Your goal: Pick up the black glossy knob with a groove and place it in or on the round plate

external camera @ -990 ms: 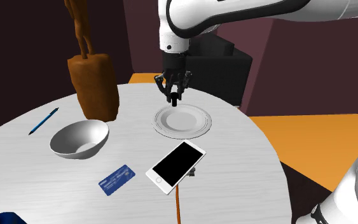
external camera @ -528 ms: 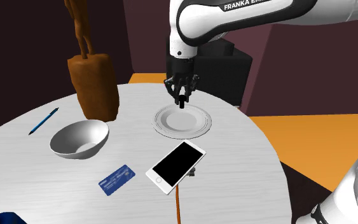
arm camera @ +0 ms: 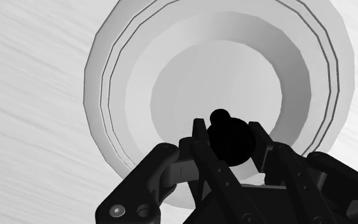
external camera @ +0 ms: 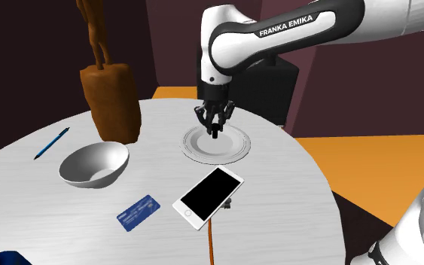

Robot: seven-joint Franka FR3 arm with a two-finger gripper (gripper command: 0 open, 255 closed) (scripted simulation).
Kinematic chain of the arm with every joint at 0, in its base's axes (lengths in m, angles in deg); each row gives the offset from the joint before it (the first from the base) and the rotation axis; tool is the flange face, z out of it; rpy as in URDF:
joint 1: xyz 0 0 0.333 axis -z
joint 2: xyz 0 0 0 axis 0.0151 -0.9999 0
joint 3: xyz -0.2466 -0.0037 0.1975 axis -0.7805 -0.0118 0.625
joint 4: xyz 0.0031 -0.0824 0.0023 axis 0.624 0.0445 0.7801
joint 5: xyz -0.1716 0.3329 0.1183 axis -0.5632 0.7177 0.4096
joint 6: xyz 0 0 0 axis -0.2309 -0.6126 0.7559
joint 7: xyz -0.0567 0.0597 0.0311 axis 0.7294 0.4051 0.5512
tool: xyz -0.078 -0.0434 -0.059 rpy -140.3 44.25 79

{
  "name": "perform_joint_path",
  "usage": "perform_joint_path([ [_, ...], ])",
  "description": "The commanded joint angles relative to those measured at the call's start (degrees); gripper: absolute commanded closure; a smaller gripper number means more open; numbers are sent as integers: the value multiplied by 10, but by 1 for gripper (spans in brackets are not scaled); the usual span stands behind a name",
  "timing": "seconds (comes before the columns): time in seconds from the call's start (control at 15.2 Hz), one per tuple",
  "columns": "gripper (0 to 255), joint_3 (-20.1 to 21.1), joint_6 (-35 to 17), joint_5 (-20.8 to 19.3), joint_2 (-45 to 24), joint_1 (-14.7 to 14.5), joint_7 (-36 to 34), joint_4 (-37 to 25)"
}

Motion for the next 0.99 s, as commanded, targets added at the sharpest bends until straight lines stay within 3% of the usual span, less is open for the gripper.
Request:
perform_joint_path([
  [0.0,255,0,-15,0,-1,0,-1,14],
  [0.53,255,0,-22,-1,-2,0,-1,19],
  [0.59,0,0,-22,-1,-2,0,-1,19],
  [0.92,0,0,-22,-1,-2,0,-1,19],
])
